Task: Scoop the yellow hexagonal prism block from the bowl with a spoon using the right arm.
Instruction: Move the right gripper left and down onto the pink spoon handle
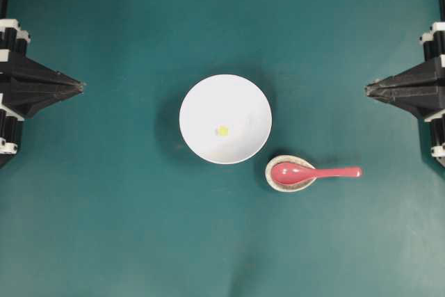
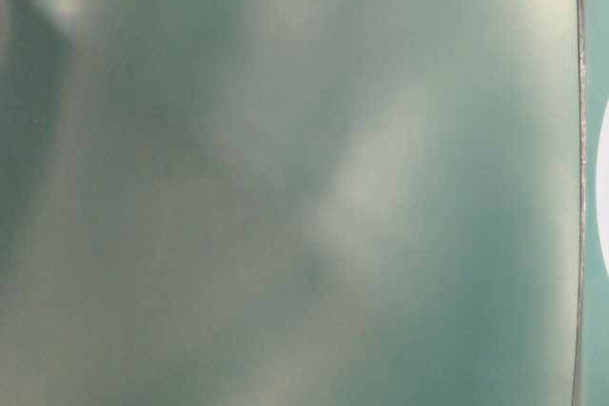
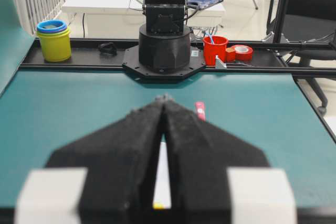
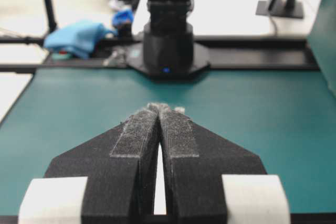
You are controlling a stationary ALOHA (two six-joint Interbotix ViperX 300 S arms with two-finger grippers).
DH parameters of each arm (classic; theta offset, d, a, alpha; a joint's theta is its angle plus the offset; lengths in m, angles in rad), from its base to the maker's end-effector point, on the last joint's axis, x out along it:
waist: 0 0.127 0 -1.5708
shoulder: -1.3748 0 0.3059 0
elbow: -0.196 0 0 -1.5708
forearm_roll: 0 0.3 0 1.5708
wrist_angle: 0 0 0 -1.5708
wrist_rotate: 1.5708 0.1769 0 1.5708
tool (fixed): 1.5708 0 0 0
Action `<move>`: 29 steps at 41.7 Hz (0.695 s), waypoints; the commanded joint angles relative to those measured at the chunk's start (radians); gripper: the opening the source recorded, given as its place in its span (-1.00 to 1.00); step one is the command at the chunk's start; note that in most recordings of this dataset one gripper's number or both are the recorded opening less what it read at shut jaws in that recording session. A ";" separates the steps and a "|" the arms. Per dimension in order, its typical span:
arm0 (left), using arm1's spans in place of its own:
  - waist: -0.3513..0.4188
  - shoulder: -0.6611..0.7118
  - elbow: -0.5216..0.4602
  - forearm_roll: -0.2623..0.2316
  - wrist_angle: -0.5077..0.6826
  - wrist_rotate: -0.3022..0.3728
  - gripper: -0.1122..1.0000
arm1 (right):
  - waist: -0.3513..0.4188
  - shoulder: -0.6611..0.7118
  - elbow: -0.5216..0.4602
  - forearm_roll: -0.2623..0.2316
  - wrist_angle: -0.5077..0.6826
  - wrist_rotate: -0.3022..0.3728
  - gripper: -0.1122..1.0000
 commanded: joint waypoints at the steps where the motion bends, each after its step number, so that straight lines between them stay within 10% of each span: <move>1: 0.002 0.000 -0.017 0.005 0.014 -0.008 -0.81 | -0.003 0.002 -0.015 0.003 -0.008 0.003 -0.81; 17: 0.002 -0.008 -0.018 0.006 0.028 -0.006 -0.80 | -0.005 0.003 -0.017 0.008 -0.008 0.005 -0.75; 29: 0.002 -0.008 -0.018 0.006 0.026 -0.005 -0.80 | -0.005 0.014 -0.015 0.009 0.000 0.006 0.22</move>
